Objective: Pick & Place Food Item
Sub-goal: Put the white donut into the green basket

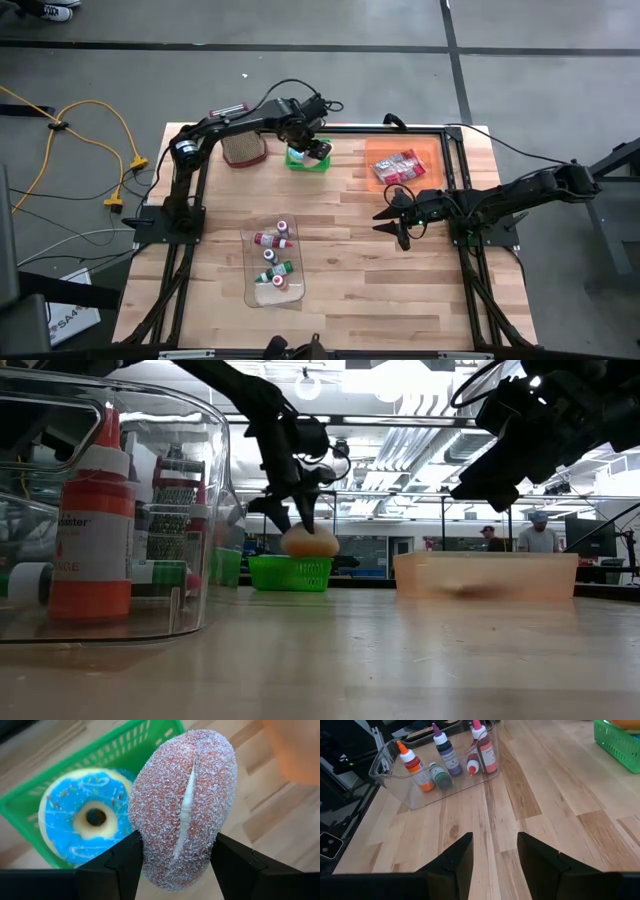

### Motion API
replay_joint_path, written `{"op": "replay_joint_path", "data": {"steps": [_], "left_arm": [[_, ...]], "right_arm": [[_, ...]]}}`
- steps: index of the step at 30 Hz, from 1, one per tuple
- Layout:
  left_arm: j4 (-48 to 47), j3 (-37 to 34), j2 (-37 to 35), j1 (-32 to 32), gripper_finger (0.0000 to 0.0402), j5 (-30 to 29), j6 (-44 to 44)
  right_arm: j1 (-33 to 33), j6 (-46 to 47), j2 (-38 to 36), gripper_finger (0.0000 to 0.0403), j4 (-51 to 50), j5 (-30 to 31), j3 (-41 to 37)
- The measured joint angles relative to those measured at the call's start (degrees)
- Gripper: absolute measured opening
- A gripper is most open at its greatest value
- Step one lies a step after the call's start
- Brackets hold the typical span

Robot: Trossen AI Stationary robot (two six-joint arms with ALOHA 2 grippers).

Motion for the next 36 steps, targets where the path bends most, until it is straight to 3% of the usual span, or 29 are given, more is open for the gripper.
{"op": "replay_joint_path", "data": {"steps": [11,36], "left_arm": [[-0.91,0.0,0.37,0.59,0.02,2.08,-8.71],[-2.98,-0.03,0.36,4.87,0.02,17.23,-21.18]], "right_arm": [[0.0,0.0,0.0,0.0142,0.0,0.0,0.0],[0.02,0.0,0.02,0.0142,0.0,0.0,0.0]]}}
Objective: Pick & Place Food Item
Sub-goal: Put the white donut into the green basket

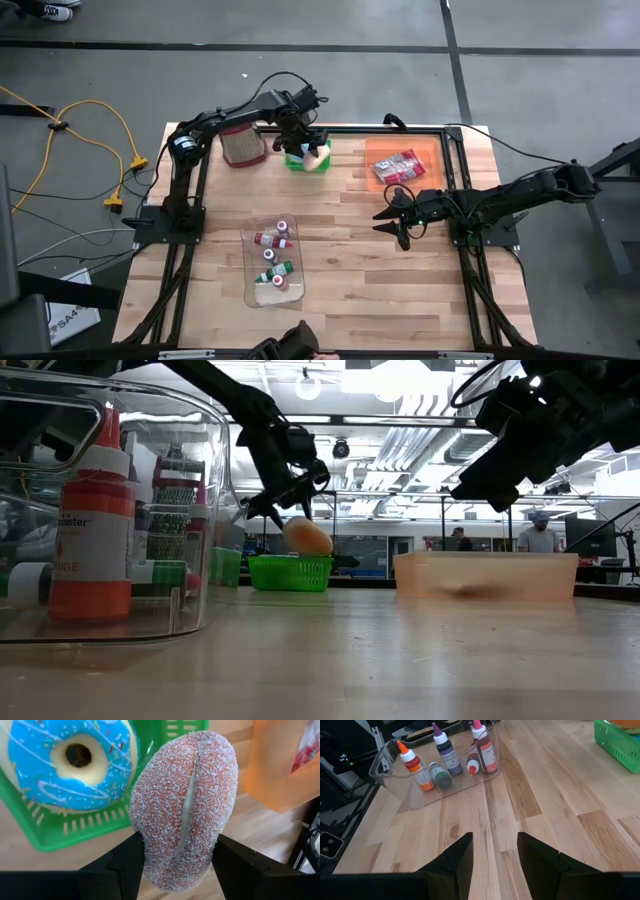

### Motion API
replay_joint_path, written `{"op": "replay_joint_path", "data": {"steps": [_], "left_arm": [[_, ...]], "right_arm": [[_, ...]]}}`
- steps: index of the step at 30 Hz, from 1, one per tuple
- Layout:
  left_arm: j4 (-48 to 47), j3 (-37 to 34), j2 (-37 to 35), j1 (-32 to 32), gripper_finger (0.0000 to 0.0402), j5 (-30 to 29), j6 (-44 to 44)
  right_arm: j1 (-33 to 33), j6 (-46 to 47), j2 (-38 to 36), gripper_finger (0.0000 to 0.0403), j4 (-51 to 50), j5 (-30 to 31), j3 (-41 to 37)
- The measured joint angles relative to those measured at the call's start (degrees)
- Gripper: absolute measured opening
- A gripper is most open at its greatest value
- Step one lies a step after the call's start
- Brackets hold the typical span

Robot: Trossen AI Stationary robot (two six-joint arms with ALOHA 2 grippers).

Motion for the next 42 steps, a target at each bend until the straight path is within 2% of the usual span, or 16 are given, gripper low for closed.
{"op": "replay_joint_path", "data": {"steps": [14,20,34,42], "left_arm": [[3.3,0.03,3.87,1.58,0.02,5.56,-6.97],[4.26,0.05,5.01,2.88,0.02,7.17,-4.33],[4.17,0.05,4.48,3.41,0.0201,4.94,3.34],[3.75,-0.04,2.09,3.43,0.0228,0.72,4.73]], "right_arm": [[-0.01,0.0,-0.01,0.0142,-0.11,-0.01,0.0],[0.0,0.0,-0.02,0.0142,0.0,0.0,0.0],[-0.02,0.0,-0.01,0.0142,0.02,0.0,0.0],[-0.02,0.0,0.0,0.0142,0.02,0.0,0.0]]}}
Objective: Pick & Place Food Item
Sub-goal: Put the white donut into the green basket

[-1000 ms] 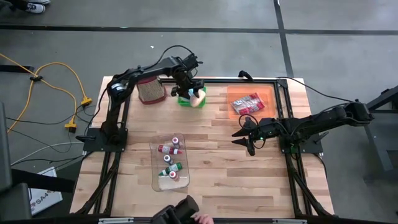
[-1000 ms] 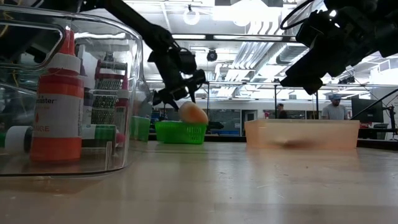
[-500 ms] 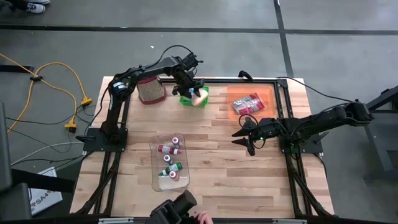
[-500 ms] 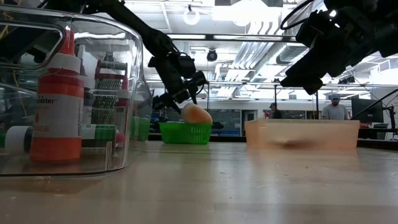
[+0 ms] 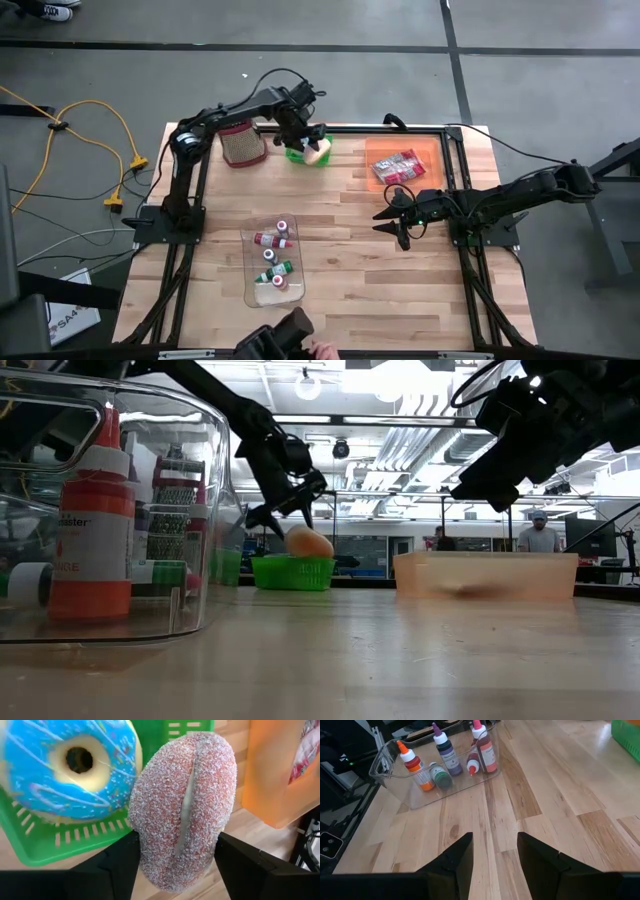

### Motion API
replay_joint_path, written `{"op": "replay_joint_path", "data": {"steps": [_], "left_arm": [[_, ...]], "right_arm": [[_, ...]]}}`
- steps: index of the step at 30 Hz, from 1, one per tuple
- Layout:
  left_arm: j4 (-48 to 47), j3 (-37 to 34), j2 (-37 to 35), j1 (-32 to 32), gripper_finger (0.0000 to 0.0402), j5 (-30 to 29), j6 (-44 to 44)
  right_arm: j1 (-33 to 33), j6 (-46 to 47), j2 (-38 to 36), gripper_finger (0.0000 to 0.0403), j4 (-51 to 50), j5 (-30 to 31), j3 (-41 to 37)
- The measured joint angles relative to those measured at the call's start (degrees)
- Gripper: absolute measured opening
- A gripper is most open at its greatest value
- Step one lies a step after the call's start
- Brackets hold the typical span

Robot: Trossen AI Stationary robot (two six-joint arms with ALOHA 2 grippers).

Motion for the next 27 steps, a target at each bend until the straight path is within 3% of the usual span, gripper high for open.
{"op": "replay_joint_path", "data": {"steps": [27], "left_arm": [[1.57,-0.02,-0.43,0.23,0.0232,-1.4,6.6]], "right_arm": [[0.01,0.0,-0.02,0.0142,0.0,-0.01,0.0]]}}
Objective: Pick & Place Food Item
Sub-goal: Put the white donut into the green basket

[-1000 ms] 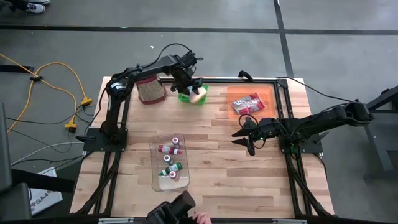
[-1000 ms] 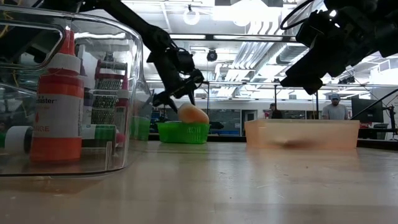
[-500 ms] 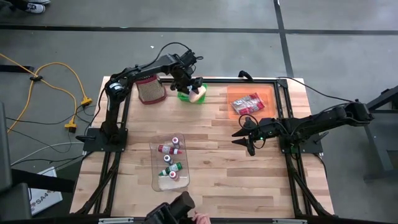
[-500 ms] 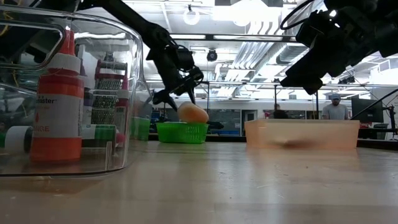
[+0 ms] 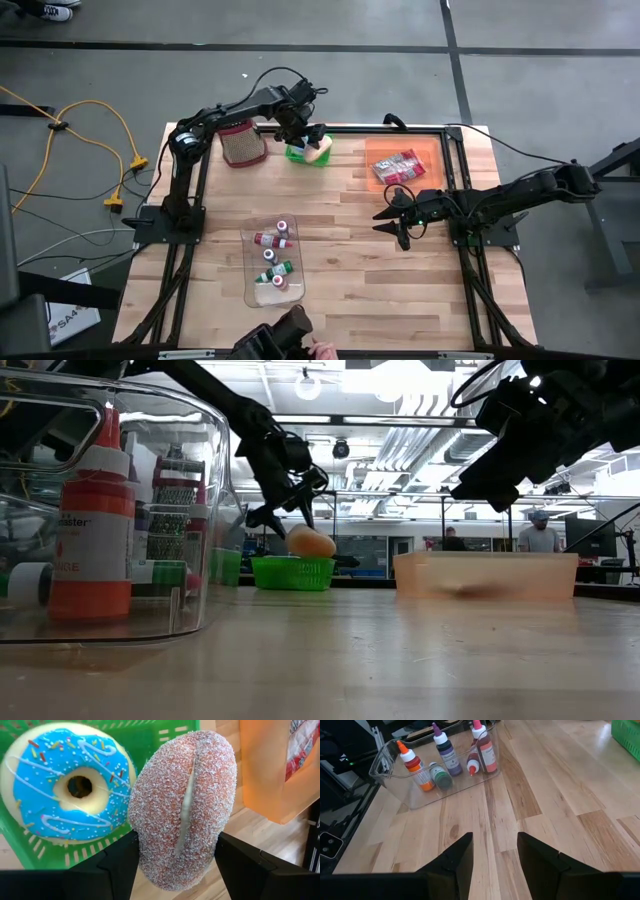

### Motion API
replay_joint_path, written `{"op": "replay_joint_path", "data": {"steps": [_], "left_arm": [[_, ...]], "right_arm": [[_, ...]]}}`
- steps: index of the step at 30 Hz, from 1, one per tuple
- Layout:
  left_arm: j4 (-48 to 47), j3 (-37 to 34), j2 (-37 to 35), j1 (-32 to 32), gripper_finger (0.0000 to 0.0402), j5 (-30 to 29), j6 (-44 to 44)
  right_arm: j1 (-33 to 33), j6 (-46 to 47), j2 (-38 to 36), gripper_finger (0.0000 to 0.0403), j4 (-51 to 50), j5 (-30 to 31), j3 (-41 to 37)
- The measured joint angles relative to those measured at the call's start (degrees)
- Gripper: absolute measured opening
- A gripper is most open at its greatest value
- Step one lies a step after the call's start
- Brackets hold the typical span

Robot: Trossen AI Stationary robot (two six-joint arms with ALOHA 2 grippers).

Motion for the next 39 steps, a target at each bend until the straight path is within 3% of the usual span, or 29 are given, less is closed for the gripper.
{"op": "replay_joint_path", "data": {"steps": [8,19,39], "left_arm": [[0.16,0.0,-0.02,0.03,0.0236,-0.01,1.5],[0.36,0.0,-0.07,0.3,0.0292,0.45,1.62],[0.56,0.07,-0.83,0.91,0.0295,-0.89,0.82]], "right_arm": [[-0.01,0.0,0.01,0.0142,0.0,0.0,0.0],[0.01,0.0,0.0,0.0142,0.0,0.01,0.0],[0.01,0.0,0.0,0.0142,0.0,-0.01,0.0]]}}
